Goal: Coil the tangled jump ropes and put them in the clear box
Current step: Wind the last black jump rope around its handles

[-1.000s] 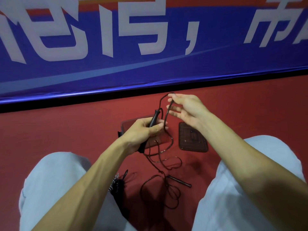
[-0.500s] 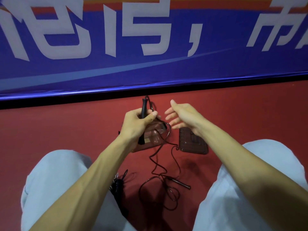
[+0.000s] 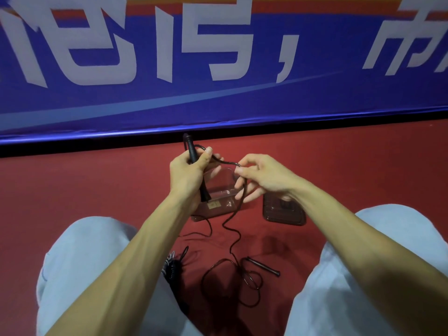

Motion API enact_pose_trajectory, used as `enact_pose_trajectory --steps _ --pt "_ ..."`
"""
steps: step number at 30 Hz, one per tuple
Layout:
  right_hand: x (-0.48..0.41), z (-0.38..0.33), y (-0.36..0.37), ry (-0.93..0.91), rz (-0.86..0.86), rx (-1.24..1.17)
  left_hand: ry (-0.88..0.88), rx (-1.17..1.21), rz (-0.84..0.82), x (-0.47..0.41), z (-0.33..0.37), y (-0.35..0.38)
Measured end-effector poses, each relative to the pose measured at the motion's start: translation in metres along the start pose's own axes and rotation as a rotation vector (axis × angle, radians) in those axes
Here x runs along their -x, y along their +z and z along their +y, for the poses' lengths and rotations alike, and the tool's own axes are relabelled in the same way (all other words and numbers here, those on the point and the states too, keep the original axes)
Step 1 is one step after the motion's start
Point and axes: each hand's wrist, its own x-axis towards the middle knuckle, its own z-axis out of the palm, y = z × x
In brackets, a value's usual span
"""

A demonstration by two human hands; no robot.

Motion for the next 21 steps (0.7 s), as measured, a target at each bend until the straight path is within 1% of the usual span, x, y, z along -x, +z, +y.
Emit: enact_pose_trajectory --steps 4,6,8,11,13,18,21 --pt "0.003 -0.011 -0.011 -0.082 0.163 -0.170 -0.043 -0.262 -0.061 -0.002 -0.008 -0.003" --pt "0.004 -0.015 -0.019 -0.104 0.243 -0.267 -0.084 -0.398 -0.153 0.001 -0.010 -0.003" --pt "0.004 -0.017 -0.025 -0.121 0.295 -0.394 -0.138 -0.485 -0.278 0.005 -0.011 -0.002" --pt "0.003 -0.018 -0.031 -0.128 0.344 -0.603 -0.274 -0.445 -0.428 0.011 -0.009 0.002" --pt "0.001 -0.018 -0.033 -0.127 0.385 -0.725 -0.326 -0.412 -0.486 0.013 -0.007 0.004" --pt "-0.005 -0.017 -0.041 -0.140 0.509 -1.027 -0.330 -0.382 -0.517 0.016 -0.004 0.004" --pt "-0.007 -0.014 -0.044 -0.133 0.568 -1.157 -0.272 -0.436 -0.553 0.018 -0.005 0.002"
